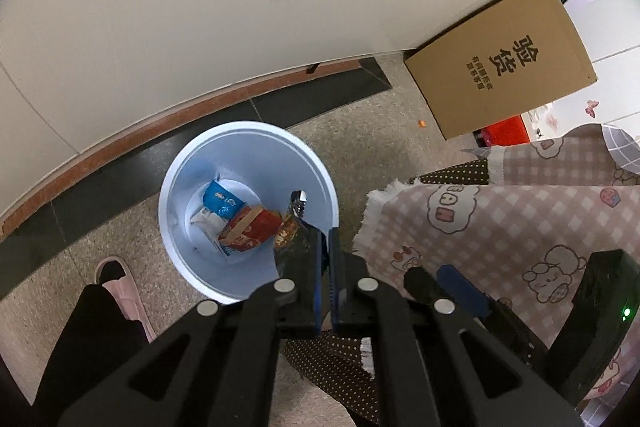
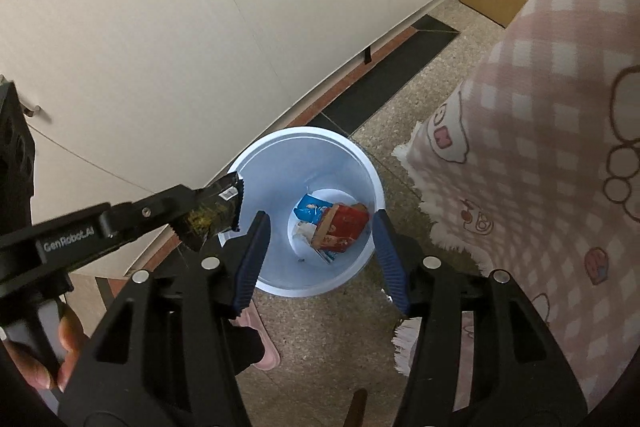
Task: Collect trash
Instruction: 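Open both tools over the wastebasket to drop the wrappers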
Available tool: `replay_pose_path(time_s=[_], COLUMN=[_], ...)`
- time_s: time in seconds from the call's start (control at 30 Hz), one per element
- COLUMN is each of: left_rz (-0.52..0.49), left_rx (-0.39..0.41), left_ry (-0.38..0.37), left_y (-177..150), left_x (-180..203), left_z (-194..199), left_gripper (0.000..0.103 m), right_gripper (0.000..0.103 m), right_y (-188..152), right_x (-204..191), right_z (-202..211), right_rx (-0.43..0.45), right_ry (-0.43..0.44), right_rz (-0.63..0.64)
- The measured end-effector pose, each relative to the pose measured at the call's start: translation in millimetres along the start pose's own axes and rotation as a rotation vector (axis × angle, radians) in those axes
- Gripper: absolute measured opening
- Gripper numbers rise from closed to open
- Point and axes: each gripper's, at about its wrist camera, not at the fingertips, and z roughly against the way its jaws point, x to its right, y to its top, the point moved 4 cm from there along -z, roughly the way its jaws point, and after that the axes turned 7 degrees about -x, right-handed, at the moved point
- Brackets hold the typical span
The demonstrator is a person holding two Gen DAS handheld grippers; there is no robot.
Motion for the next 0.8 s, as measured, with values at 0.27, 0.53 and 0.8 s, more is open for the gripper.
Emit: replay_pose_path(time_s=[0.27, 0.53, 0.8], left_rz=[-0.032, -0.035, -0.023], left_rx=[0.025, 0.057, 0.177], left_ry=[0.060, 0.098, 0.221], left_y=[8, -5, -26], left_x=[21, 22, 15], left_z=[15, 40, 103], left_gripper=[0.018, 0.051, 0.061], right_gripper=[0.053, 0.054, 0.054], right_y=[4, -1, -8], right_x=[1, -1, -42], right_z=[22, 38, 79], right_rx=[0.037, 0.044, 0.090], right_ry=[0.017, 0.018, 0.028], right_rz=[-0.012, 0.002, 0.087])
